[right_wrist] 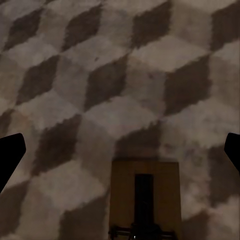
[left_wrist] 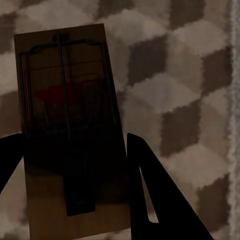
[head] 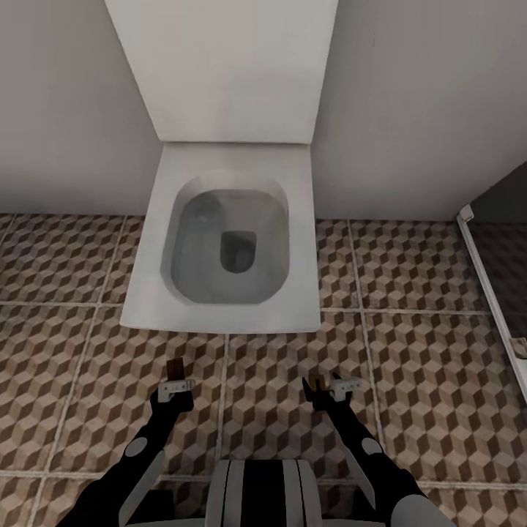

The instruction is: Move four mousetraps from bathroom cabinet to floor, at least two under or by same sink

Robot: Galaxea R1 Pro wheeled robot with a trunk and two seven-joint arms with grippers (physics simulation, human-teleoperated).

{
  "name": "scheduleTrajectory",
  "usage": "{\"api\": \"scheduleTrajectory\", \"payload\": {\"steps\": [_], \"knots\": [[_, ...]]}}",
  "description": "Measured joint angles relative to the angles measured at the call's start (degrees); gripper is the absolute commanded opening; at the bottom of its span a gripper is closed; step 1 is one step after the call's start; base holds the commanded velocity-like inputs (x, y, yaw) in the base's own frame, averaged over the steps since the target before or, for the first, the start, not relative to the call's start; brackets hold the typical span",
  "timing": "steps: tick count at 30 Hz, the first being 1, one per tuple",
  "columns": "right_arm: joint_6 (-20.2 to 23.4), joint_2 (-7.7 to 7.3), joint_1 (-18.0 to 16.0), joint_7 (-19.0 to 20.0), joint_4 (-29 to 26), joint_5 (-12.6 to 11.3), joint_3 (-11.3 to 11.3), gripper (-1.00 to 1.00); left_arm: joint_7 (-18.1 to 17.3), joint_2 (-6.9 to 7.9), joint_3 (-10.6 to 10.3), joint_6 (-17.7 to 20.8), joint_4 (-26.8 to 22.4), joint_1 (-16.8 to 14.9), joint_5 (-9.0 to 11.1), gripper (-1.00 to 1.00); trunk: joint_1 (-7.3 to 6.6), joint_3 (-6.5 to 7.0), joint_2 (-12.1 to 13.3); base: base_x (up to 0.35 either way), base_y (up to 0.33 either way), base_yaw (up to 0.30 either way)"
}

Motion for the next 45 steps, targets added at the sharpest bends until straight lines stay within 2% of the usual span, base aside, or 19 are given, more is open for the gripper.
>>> {"api": "scheduleTrajectory", "payload": {"steps": [13, 17, 22, 45], "knots": [[-0.08, -0.02, 0.00, 0.01, -0.08, 0.00, -0.01, 1.00, 0.00, -0.19, -0.07, 0.08, 0.57, 0.00, 0.00, -1.00, -0.01, 0.00, 0.00, 0.039, -0.035, 0.000], [-0.09, -0.02, 0.00, 0.00, -0.08, 0.00, 0.00, 1.00, 0.00, -1.31, -0.15, 0.09, 0.79, 0.00, -0.01, -1.00, 0.00, 0.00, 0.00, 0.031, -0.024, 0.000], [-0.09, -0.02, 0.00, 0.00, -0.09, 0.00, 0.00, 1.00, -0.06, -1.97, -0.16, 0.09, 1.64, 0.00, -0.07, -1.00, 0.00, 0.00, 0.00, 0.008, -0.006, 0.000], [-0.09, -0.02, 0.00, 0.00, -0.09, 0.00, 0.06, 1.00, -0.08, -2.06, -0.16, 0.00, 1.94, 0.00, -0.09, -1.00, -0.02, 0.00, 0.00, 0.043, 0.000, 0.000]]}}
